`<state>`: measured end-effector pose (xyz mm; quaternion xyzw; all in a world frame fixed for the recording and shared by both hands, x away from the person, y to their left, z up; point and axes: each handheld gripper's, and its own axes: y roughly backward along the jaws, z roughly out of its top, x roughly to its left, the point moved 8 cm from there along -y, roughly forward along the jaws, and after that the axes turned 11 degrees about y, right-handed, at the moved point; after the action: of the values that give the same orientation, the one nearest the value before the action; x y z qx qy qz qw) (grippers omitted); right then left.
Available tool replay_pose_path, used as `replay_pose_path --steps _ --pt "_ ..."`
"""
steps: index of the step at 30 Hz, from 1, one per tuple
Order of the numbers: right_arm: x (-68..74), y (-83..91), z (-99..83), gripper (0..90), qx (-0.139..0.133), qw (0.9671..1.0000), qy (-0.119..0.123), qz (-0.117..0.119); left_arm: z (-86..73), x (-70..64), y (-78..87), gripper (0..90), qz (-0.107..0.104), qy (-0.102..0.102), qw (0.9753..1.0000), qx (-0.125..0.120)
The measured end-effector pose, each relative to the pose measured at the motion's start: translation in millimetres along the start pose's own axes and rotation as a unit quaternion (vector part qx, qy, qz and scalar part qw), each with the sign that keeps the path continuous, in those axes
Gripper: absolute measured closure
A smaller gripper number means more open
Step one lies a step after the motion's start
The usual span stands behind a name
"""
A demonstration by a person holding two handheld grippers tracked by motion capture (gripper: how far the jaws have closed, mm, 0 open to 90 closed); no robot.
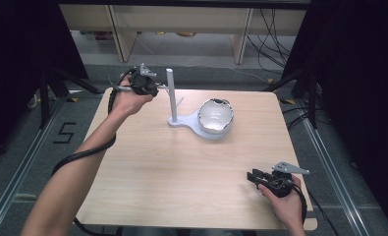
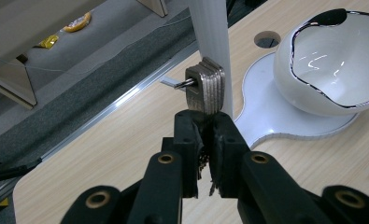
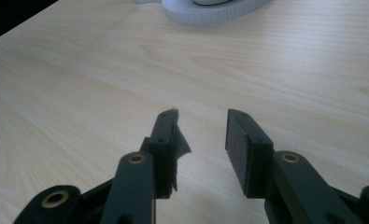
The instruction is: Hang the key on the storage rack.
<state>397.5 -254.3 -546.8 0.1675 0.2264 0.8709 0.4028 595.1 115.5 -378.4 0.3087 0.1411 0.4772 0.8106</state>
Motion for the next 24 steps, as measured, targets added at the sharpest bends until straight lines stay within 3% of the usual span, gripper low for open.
replay_pose_path --steps 7,11,12,21,23,24 --pt "2.6 1.2 0.0 65.0 0.002 1.0 -0.009 0.004 -5.4 -1.6 0.1 81.7 0.002 -0.007 1.0 0.005" --pt "2.0 0.1 0.4 65.1 0.0 1.0 -0.001 0.007 -11.3 -0.8 -3.9 81.7 0.003 -0.004 0.9999 0.009" --pt "-0.2 -1.0 0.6 65.1 -0.003 1.0 0.006 -0.002 -11.7 -0.4 -4.5 81.7 0.003 -0.005 0.9999 0.01" --pt "-0.1 0.2 -0.5 65.1 0.004 1.0 0.008 -0.002 -16.2 1.1 -10.5 81.7 0.005 0.001 0.9998 0.021" --pt "0.3 0.3 -0.4 65.1 0.005 1.0 0.004 -0.002 -16.1 0.7 -11.7 81.7 0.004 0.004 0.9998 0.018" --pt "4.6 0.5 0.2 65.1 0.0 0.9999 -0.013 0.007 -16.3 1.1 -12.8 81.7 0.005 0.003 0.9998 0.019"
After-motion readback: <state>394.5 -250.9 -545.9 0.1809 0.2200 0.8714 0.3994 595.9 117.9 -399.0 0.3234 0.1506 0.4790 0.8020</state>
